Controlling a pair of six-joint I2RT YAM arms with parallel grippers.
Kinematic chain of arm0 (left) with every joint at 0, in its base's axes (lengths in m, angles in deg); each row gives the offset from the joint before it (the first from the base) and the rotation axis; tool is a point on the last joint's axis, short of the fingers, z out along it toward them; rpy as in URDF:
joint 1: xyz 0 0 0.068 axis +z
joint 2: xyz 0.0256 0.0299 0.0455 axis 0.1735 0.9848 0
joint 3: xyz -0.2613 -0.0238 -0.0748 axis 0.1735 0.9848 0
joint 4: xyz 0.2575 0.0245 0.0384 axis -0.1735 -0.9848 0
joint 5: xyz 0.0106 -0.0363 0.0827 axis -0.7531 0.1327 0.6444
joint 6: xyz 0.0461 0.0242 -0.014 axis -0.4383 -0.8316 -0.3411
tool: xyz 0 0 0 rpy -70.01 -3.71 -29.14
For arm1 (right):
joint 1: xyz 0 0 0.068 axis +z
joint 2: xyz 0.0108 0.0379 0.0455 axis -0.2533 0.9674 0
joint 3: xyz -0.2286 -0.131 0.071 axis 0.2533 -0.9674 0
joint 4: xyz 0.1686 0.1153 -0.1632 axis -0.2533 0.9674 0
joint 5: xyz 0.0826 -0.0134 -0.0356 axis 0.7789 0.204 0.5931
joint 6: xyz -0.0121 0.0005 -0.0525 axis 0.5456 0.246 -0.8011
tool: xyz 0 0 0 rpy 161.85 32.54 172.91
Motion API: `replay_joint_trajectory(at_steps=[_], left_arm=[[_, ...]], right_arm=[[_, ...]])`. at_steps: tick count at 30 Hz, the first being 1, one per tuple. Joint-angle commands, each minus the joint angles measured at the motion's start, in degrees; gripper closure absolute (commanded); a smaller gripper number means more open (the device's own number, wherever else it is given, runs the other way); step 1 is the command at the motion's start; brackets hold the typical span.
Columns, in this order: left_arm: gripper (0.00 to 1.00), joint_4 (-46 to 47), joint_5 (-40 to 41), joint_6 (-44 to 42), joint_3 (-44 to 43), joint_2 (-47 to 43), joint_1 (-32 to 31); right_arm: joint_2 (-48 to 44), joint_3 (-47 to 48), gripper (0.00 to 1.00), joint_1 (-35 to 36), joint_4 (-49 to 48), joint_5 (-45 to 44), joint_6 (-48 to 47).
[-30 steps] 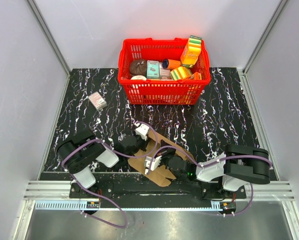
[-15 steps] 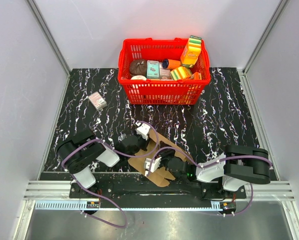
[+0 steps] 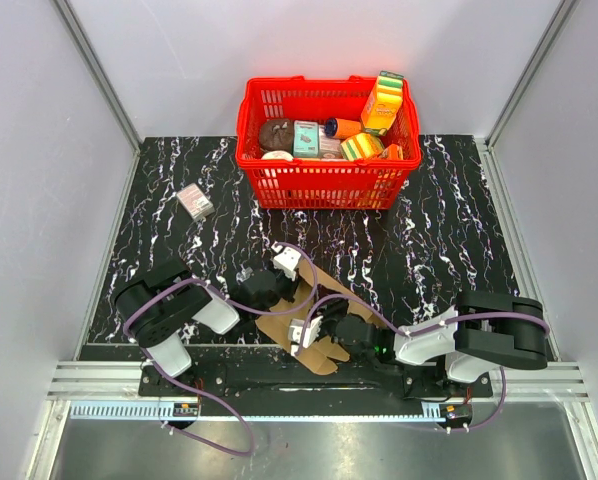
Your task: Fold the paper box
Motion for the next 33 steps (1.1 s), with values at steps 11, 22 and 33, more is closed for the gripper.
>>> replay_joint_trajectory(at_steps=[11, 22, 33], left_arm=[[0.97, 4.2, 0.1, 1.1, -1.5, 0.4, -0.5], [1.00, 3.1, 0.9, 1.2, -2.0, 0.1, -0.5], [1.00, 2.3, 2.4, 1.9, -1.9, -0.8, -0.5]], right_arm=[[-6.6, 1.4, 0.52, 0.9, -0.1, 2.3, 3.4], [-21.8, 3.7, 0.46, 0.9, 7.5, 9.6, 13.5], [-30.5, 4.8, 0.94, 0.9, 6.9, -1.8, 32.0]])
